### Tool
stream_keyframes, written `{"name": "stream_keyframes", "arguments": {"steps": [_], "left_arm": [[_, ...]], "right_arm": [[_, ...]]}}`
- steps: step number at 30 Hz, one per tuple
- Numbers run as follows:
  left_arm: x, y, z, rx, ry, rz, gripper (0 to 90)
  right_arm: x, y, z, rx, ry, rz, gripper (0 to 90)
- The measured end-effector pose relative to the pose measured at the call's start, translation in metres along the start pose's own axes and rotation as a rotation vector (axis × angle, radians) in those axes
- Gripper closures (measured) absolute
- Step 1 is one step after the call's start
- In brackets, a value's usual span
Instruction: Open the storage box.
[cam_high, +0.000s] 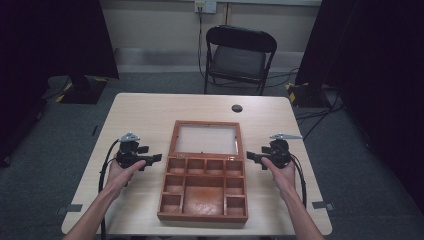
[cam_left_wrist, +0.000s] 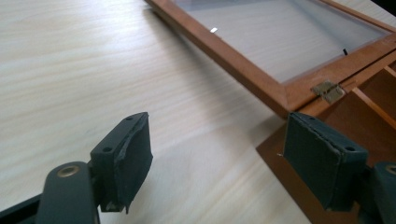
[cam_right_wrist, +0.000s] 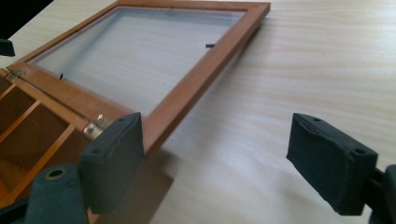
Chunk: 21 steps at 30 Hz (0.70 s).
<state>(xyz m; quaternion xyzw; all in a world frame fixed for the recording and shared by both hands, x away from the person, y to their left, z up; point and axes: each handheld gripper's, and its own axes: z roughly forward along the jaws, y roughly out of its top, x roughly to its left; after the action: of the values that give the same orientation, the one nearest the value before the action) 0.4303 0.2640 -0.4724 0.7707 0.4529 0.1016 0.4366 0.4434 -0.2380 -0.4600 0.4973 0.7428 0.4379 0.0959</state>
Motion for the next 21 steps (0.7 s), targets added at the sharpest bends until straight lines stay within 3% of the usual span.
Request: {"name": "stream_keyframes", "arguments": {"steps": [5, 9, 13, 15, 16, 18, 20, 21], "left_arm": [[-0.001, -0.013, -0.012, 0.035, 0.053, 0.036, 22.9], [-0.001, -0.024, -0.02, 0.075, 0.102, 0.031, 22.9], [-0.003, -0.039, -0.023, 0.119, 0.139, 0.071, 22.5], [-0.007, -0.044, -0.024, 0.149, 0.138, 0.088, 22.3], [-0.009, -0.047, -0.024, 0.15, 0.152, 0.121, 21.5], [-0.008, -0.05, -0.025, 0.118, 0.164, 0.115, 21.1], [-0.008, -0.053, -0.023, 0.105, 0.193, 0.135, 16.1], [-0.008, -0.056, -0.021, 0.085, 0.223, 0.128, 13.3]], "right_arm": [[-0.001, -0.02, -0.021, 0.04, -0.034, -0.018, 17.0], [-0.003, -0.033, -0.036, 0.053, -0.076, -0.031, 16.6], [-0.007, -0.049, -0.046, 0.089, -0.121, -0.025, 16.3], [-0.008, -0.061, -0.048, 0.109, -0.164, -0.022, 15.9], [-0.008, -0.065, -0.048, 0.117, -0.171, -0.024, 15.4], [-0.009, -0.069, -0.045, 0.145, -0.231, -0.058, 14.5], [-0.01, -0.071, -0.042, 0.111, -0.299, -0.057, 14.1], [-0.01, -0.074, -0.041, 0.102, -0.321, -0.094, 12.7]]}}
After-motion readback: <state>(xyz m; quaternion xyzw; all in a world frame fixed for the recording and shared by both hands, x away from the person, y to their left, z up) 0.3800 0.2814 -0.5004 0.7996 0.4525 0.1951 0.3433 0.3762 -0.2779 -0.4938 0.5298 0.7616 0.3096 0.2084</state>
